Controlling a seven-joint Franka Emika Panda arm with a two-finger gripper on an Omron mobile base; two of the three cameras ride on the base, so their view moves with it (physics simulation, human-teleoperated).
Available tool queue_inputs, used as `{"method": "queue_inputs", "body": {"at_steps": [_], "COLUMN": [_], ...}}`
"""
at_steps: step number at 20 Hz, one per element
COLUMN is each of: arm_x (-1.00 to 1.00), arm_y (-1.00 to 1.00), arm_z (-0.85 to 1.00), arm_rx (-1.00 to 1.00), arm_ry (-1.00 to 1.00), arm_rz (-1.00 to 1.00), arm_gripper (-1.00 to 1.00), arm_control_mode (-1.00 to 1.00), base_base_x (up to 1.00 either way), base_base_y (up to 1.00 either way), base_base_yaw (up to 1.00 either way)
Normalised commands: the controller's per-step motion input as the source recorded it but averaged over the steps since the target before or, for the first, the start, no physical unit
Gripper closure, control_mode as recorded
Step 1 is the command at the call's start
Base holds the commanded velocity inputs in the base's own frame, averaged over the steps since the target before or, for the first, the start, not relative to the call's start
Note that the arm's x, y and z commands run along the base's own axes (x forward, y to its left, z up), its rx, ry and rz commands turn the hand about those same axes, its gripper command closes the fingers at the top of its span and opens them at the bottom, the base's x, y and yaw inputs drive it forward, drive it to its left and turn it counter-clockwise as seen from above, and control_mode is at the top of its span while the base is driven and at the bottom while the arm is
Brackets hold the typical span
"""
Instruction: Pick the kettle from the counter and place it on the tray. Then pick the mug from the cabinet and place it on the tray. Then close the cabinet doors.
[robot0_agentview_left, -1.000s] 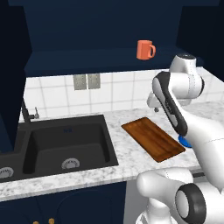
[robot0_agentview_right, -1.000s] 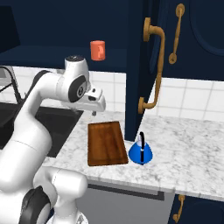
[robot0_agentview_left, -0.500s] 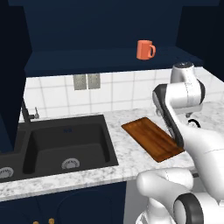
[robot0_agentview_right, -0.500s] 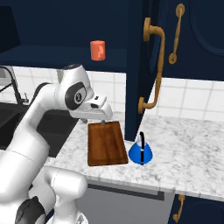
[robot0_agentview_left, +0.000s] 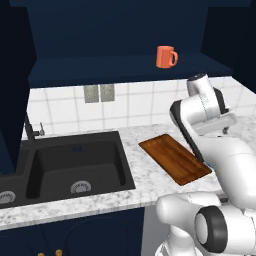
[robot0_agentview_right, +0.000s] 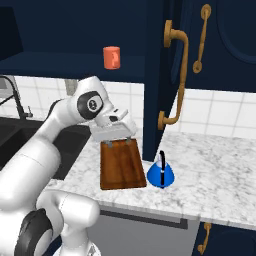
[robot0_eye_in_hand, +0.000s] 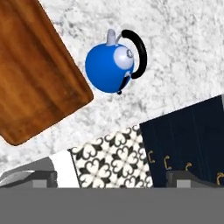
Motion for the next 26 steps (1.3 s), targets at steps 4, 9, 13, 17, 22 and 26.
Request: {"method": "queue_inputs", "body": {"at_steps": [4, 9, 13, 17, 22, 26], "arm_x": [0.11, 0.25, 0.33, 0.44, 0.36, 0.29], "arm_y": [-0.59, -0.34, -0.48, -0.41, -0.29, -0.28], "arm_z": [-0.17, -0.23, -0.24, -0.32, -0.22, -0.17], "arm_rx": [0.00, 0.01, 0.05, 0.03, 0.00, 0.01], "arm_ry": [0.12, 0.00, 0.00, 0.01, 0.00, 0.00], "arm_rz": [-0.02, 0.00, 0.01, 0.00, 0.00, 0.00], "arm_gripper": [-1.00, -1.00, -1.00, -1.00, -1.00, -1.00], "arm_control_mode": [-1.00, -1.00, -1.00, -1.00, -1.00, -1.00], "base_base_x": [0.00, 0.00, 0.00, 0.00, 0.00, 0.00], "base_base_y": [0.00, 0.00, 0.00, 0.00, 0.00, 0.00], "base_base_yaw": [0.00, 0.00, 0.00, 0.00, 0.00, 0.00]}}
